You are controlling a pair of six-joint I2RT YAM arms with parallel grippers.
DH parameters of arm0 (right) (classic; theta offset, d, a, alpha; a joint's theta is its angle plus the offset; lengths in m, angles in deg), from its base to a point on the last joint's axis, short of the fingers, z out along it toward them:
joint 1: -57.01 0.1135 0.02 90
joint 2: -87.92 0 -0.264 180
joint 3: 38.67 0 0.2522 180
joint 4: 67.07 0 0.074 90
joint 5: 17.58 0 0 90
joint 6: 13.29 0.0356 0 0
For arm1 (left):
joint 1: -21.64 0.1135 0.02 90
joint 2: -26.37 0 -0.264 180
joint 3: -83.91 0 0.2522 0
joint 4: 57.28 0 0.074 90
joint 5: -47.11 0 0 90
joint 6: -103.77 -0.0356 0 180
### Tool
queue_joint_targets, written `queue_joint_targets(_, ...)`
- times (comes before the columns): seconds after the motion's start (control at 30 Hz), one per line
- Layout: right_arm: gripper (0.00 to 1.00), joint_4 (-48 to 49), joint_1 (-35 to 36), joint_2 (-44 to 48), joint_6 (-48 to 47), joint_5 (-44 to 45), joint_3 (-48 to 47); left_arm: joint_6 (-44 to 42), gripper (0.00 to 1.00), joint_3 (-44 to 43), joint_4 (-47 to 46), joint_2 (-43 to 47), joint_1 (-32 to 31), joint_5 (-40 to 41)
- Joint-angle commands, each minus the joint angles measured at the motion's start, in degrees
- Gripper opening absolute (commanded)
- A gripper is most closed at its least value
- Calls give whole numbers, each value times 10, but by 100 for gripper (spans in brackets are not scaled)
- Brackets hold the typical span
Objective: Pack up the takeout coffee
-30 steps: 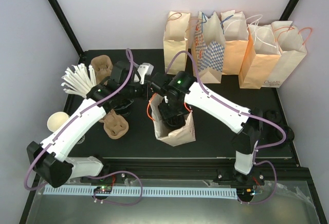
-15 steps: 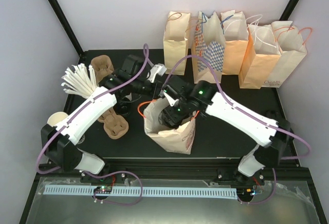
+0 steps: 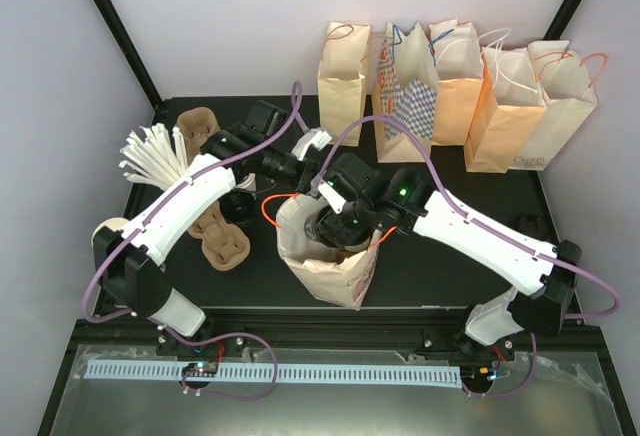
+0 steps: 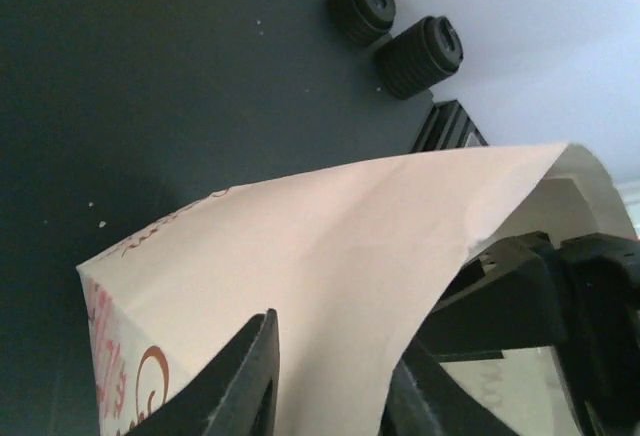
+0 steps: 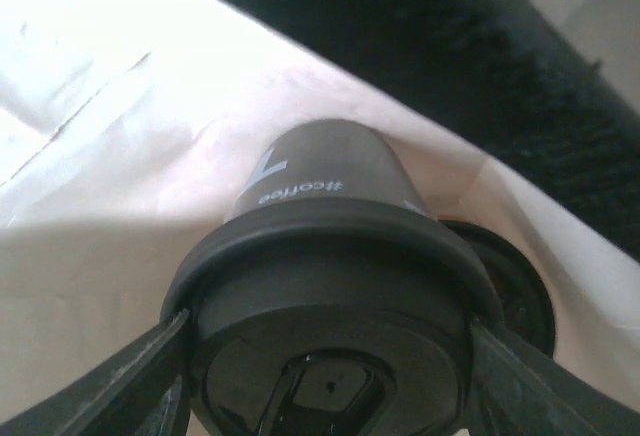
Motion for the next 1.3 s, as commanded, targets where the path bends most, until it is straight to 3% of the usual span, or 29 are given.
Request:
queue_joint_targets(0.0, 37, 94, 20, -17, 0, 51, 7, 0, 36, -39, 6, 4, -24, 4)
queue_joint_targets(0.13, 35, 56, 19, -30, 89, 74, 3, 16, 61, -33, -12, 43, -22, 64)
queue_joint_targets(0.3, 34, 87, 19, 2, 154, 41, 61, 46, 87, -26, -16, 94, -20, 145)
queue_joint_targets(0.5, 34, 65, 19, -8, 176, 24, 60, 60, 99, 16, -45, 199, -19, 212)
queue_joint_targets(0.67, 34, 38, 19, -29, 182, 19, 47, 83, 99, 48, -46, 249, -18, 229)
queue_joint_targets(0.9, 34, 4, 18, -53, 215, 14, 11, 144, 88, 83, -122, 325, -19, 147)
queue_joint_targets(1.03, 36, -15, 14, -69, 247, 3, -13, 197, 62, 122, -197, 358, -42, 76)
queue_joint_targets(1.27, 37, -49, 13, -88, 284, -20, -43, 271, 31, 218, -300, 399, -215, 194)
